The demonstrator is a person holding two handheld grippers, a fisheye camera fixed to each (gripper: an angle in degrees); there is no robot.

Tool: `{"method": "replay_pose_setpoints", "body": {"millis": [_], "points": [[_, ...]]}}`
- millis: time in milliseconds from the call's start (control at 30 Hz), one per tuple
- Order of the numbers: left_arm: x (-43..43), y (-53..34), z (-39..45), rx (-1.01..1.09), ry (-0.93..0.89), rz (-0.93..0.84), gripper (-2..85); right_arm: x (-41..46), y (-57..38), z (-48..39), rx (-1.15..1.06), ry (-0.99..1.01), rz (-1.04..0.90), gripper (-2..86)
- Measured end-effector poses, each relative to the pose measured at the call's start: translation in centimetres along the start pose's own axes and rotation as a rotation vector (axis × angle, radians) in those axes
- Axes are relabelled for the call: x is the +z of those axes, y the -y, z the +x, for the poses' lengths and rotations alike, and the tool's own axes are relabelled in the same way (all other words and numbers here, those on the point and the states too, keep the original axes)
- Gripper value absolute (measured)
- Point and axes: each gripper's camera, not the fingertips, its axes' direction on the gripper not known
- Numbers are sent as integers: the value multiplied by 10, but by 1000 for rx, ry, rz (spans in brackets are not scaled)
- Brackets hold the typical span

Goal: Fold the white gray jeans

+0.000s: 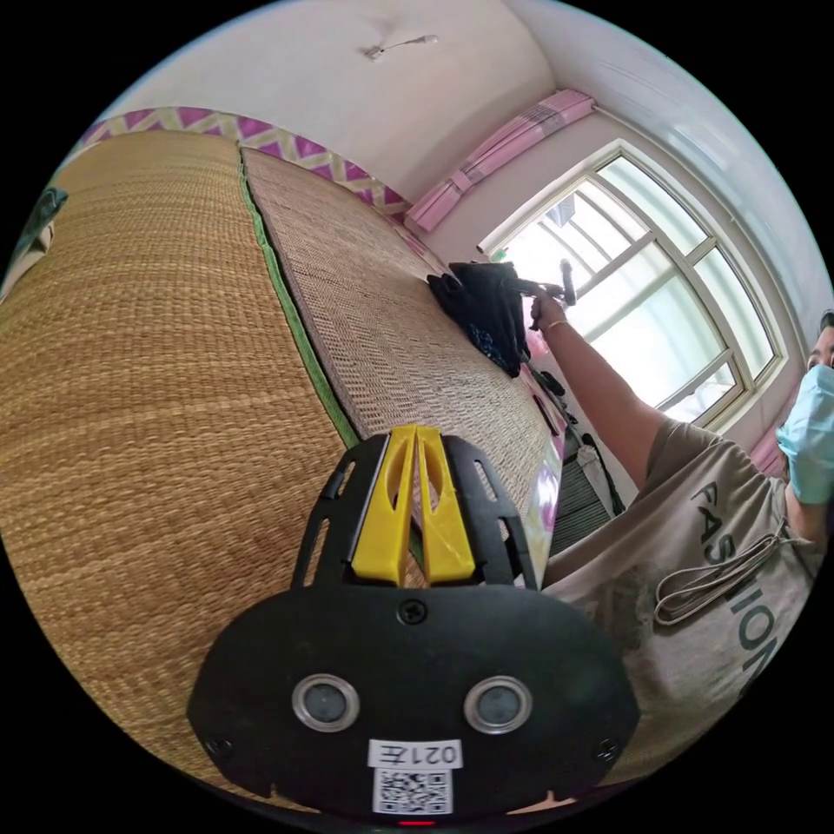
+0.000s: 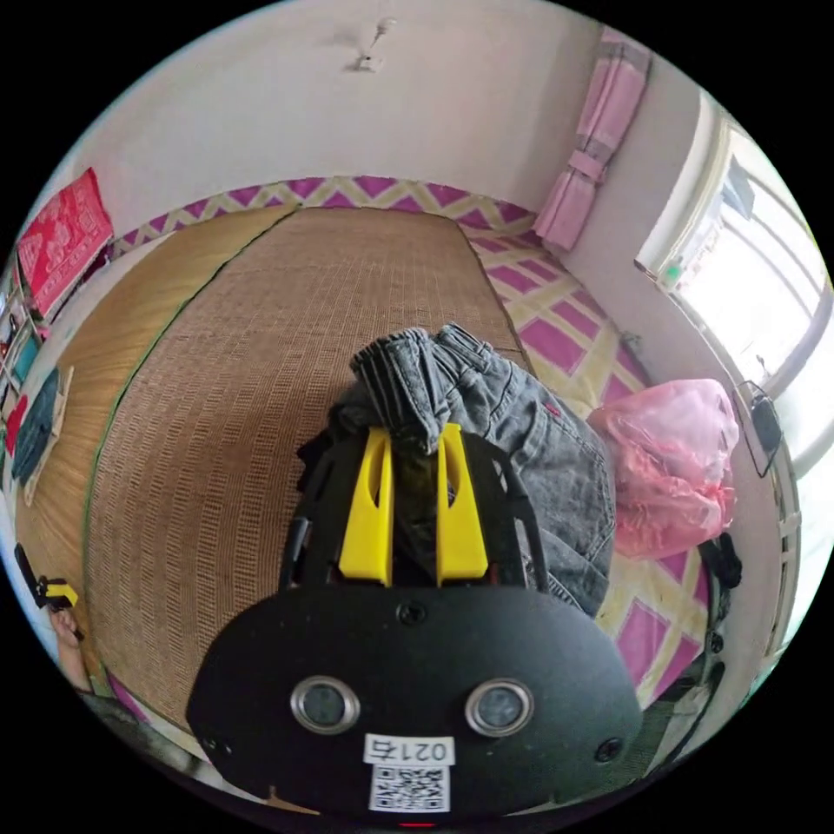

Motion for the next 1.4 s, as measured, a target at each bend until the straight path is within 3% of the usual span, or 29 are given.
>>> {"method": "replay_pose_setpoints", "body": {"millis": [200,333,533,700,833,967,1200,1400], "points": [[-20,-4,-8,-12,-13,17,-10,-95,-3,38,112,62,145,76],[-37,-8,-12,-12,-22,36,-10,-180,-7,3,-9,130,267,73],[-121,-31,0,-114,-188,206,-10,-247,-36,-177,-349,350,363,72],[-213,-85,14,-96,12,264,-10,-221,-80,-367,-560,518,330,73],[-267,-143,-15,-190,104,238,-10,-165,-134,-519,-706,622,90,76],[-307,-188,-44,-271,65,296,-10,-185,-175,-550,-668,480,198,92],[-321,-207,-53,-261,28,331,-10,-228,-198,-555,-733,573,225,74],[-310,-206,-58,-265,-10,312,-10,-235,-219,-606,-828,415,333,77]]}}
